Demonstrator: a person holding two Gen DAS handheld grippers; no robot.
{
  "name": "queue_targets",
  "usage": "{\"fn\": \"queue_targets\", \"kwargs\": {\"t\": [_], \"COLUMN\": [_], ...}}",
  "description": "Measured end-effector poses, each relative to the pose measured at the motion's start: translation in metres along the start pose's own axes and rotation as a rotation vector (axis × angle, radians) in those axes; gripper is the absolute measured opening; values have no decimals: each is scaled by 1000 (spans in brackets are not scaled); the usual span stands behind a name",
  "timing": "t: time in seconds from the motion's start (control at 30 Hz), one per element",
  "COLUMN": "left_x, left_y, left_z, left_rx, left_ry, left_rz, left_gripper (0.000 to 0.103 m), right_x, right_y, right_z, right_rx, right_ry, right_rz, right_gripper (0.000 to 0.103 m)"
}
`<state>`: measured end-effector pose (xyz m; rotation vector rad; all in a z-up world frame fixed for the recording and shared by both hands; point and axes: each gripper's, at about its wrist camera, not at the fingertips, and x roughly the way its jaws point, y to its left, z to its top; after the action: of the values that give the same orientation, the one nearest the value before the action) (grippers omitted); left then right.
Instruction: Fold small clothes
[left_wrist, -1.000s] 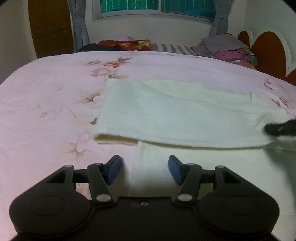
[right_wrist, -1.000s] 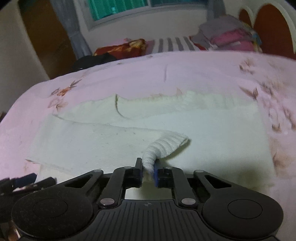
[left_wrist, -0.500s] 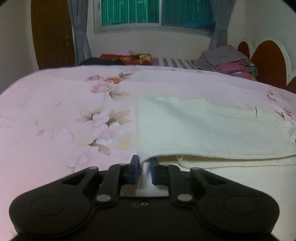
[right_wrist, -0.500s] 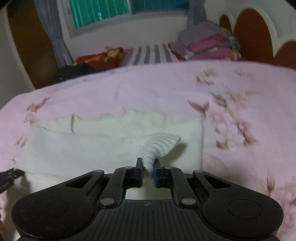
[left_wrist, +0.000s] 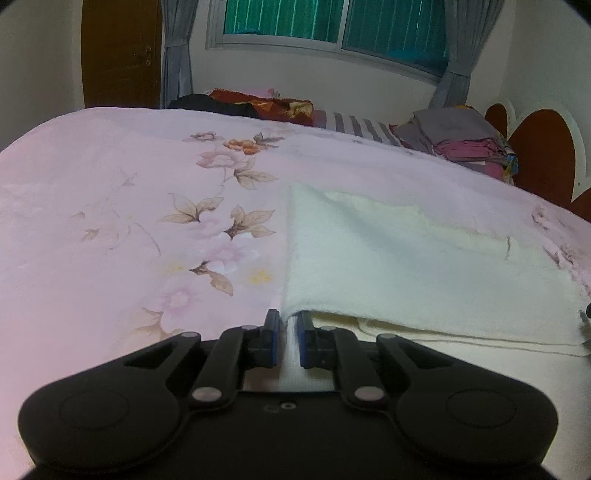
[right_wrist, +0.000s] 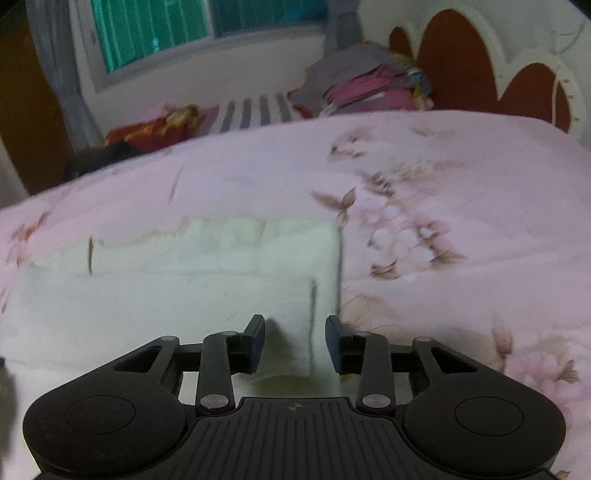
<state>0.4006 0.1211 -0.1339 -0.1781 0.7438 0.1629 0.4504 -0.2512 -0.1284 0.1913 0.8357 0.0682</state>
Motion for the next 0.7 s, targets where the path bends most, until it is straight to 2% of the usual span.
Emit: {"fn": "queue_targets", "kwargs": {"t": [0.13,0.2,0.43,0.53,0.63,0.7], "left_x": [-22,-27,6,29,46,46], "left_y": [-5,-13,-57,-63,-49,-37], "left_z": [5,10,32,32,25,18], "left_rx": [29,44,87,97,76,74], "left_ry": [-40,-54,-26,2,37,25], "left_rz": [-39,-67,-134,-111,-55,-27], "left_gripper": [9,10,14,17,16,17], "right_x": [-13,-12,7,12,18,21], "right_y": [2,7,33,45,53,50], "right_z": [6,8,6,6,6,5], "right_rx": [-7,-18,-19,-35,-60,-56], "right_ry": [-61,-63,-23,-19,-10,-3], "right_rz": [-8,2,58,80,89,84], "right_gripper": [36,36,36,36,36,36]}}
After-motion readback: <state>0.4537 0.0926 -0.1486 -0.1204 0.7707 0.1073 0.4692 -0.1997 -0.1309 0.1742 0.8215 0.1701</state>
